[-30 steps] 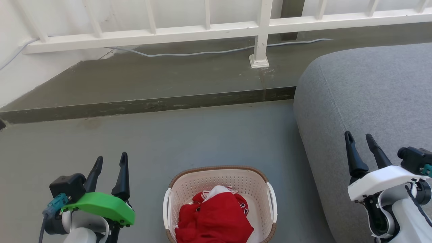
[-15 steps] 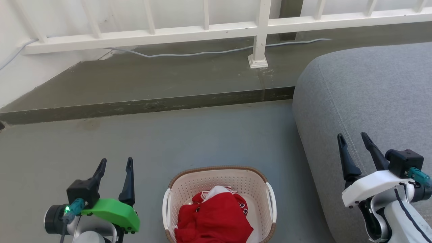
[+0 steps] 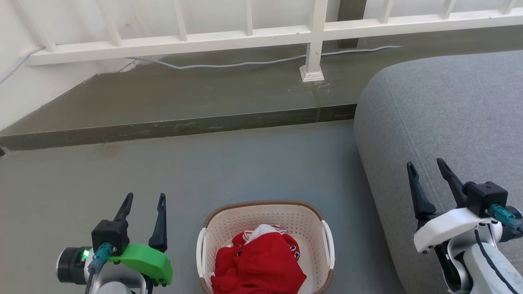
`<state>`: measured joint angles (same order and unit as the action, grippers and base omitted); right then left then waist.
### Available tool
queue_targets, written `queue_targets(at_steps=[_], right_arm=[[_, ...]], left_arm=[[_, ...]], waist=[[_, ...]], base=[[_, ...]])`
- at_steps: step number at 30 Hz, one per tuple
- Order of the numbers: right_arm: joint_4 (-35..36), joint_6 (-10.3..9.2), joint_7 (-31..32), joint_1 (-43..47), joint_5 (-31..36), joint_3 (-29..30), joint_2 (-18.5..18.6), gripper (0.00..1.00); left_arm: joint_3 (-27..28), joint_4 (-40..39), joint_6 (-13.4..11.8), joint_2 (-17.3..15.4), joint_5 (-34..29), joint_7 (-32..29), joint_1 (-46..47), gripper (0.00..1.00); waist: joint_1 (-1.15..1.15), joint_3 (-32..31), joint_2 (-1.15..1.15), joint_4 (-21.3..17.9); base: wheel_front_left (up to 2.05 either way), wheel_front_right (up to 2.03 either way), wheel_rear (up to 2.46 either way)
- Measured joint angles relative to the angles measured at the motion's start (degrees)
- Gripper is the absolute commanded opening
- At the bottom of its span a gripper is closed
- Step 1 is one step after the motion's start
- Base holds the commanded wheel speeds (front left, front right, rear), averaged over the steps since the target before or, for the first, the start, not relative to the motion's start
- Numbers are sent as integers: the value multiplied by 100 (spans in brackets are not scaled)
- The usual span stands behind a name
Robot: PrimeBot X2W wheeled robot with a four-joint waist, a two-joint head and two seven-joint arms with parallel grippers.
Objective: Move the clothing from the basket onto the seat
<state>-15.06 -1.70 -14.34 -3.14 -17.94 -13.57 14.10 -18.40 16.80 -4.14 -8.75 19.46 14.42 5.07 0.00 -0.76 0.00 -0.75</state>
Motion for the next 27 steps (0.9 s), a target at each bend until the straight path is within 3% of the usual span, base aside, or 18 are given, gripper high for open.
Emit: queue_targets(at_steps=[27], right_arm=[[124,19,0,-221,29,55,-67,100]], left_arm=[[-58,59,1,2,-12,-1,221,100]], waist=[[0,339,0,-40]], base=[[0,0,0]])
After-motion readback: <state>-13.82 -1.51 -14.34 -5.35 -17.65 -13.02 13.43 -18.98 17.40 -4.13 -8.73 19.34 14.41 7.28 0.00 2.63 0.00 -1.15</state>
